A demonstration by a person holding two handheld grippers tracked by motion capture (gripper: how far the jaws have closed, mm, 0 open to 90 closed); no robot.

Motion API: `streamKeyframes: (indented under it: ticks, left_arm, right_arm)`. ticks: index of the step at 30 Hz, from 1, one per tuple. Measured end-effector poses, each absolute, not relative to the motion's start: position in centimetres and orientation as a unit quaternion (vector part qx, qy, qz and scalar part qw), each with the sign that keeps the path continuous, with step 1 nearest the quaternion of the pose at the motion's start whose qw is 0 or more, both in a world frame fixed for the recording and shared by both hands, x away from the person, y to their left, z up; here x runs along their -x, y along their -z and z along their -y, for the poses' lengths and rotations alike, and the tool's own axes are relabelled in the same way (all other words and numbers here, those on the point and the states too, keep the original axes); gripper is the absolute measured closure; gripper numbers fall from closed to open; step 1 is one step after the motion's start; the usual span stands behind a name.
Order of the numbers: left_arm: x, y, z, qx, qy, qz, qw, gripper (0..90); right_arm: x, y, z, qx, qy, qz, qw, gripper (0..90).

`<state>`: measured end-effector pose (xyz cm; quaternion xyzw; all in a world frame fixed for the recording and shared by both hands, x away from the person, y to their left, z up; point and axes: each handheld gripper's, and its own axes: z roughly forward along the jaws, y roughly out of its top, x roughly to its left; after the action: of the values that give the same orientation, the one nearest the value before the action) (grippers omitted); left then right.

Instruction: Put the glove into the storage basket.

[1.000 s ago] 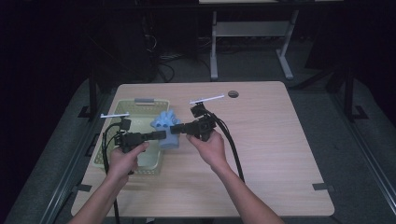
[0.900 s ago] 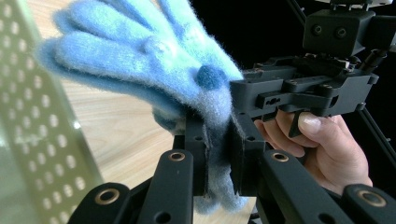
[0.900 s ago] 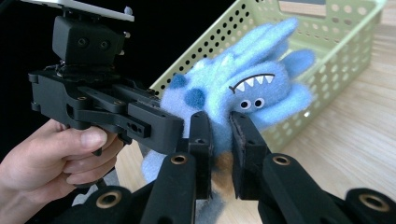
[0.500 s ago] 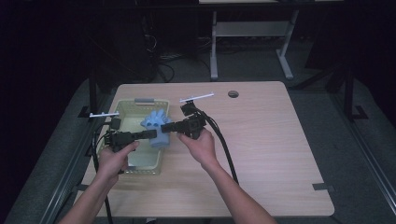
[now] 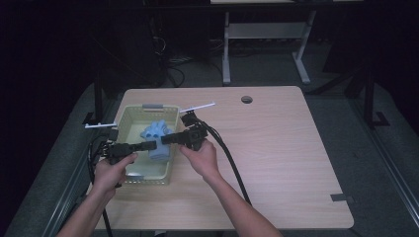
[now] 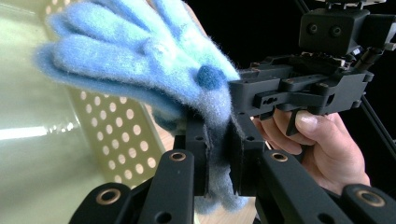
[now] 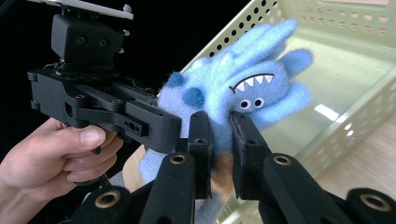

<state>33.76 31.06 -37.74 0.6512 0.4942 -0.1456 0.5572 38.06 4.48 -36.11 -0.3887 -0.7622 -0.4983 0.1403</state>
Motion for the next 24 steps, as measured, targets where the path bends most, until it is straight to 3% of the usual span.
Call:
streamKeyframes:
  ticks: [24]
  left_arm:
    - [-34.0, 38.4, -33.9, -0.651, 0.142, -0.512, 0.542, 79.9]
  right_arm:
    - [-39.2, 37.5, -7.6, 0.385, 0.490, 0.765, 0.162, 76.9]
